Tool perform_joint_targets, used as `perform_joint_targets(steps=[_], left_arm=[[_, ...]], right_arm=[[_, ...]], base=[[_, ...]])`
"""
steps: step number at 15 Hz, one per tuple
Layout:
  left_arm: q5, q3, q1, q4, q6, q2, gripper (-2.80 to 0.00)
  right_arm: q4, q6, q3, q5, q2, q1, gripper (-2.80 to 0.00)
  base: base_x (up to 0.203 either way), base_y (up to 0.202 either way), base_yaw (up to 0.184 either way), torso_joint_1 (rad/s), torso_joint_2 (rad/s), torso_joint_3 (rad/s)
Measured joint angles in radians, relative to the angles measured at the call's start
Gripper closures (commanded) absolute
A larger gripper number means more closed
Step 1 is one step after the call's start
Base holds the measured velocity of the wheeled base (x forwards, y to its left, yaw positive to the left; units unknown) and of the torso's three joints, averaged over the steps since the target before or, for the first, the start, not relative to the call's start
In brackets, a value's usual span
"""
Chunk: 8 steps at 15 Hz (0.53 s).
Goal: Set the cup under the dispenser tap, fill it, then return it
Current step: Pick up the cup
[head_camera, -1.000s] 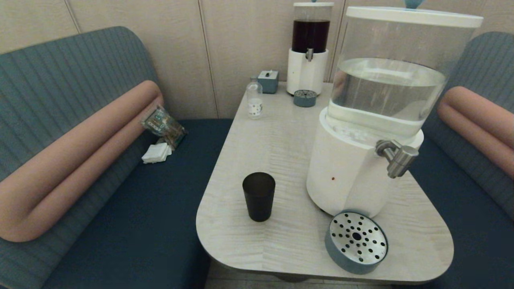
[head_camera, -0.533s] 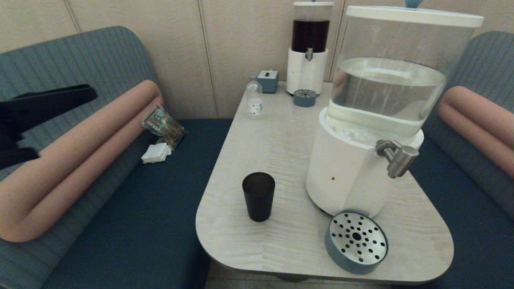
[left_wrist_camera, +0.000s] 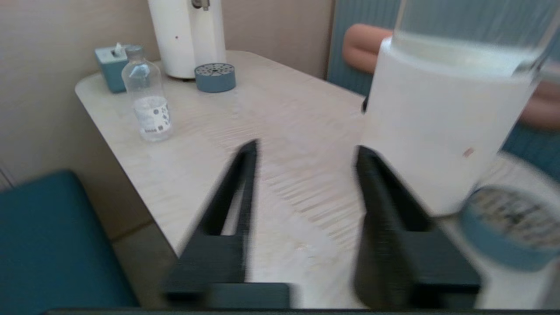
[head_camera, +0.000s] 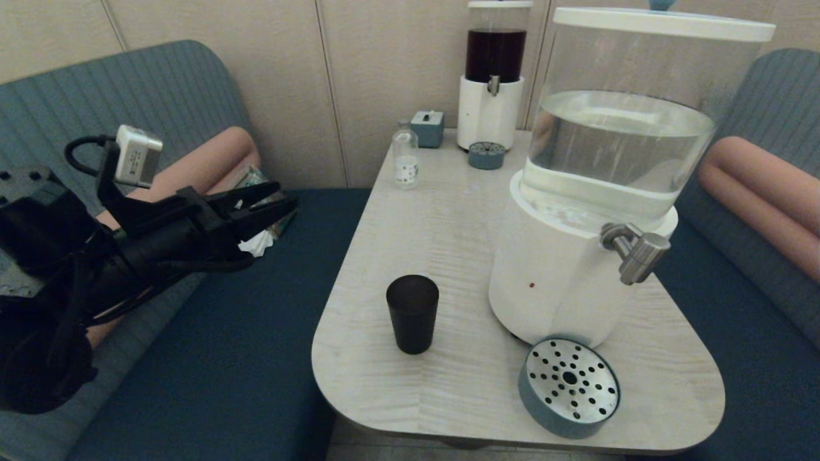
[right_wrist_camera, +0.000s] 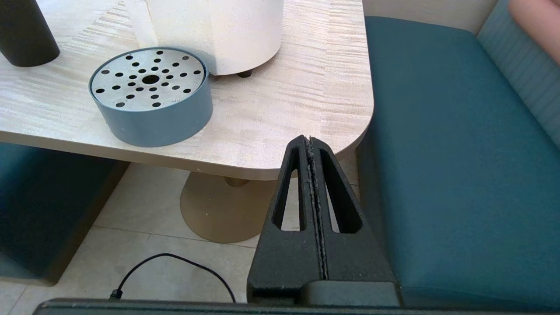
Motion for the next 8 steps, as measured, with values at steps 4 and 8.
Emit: perform_joint_targets(steps=[4,8], left_arm=[[-0.064,0.060,0.006,-0.118,0.130,0.145,-2.80],[-0.161,0.106,0.007,-0.143,0.155,0.264,-2.80]], right_arm=[[0.000,0.000,0.000,0.000,0.000,0.000,0.00],[0.000,0.000,0.000,0.000,0.000,0.000,0.00]], base=[[0.000,0.000,0.000,0.000,0.00,0.000],[0.000,0.000,0.000,0.000,0.00,0.000]])
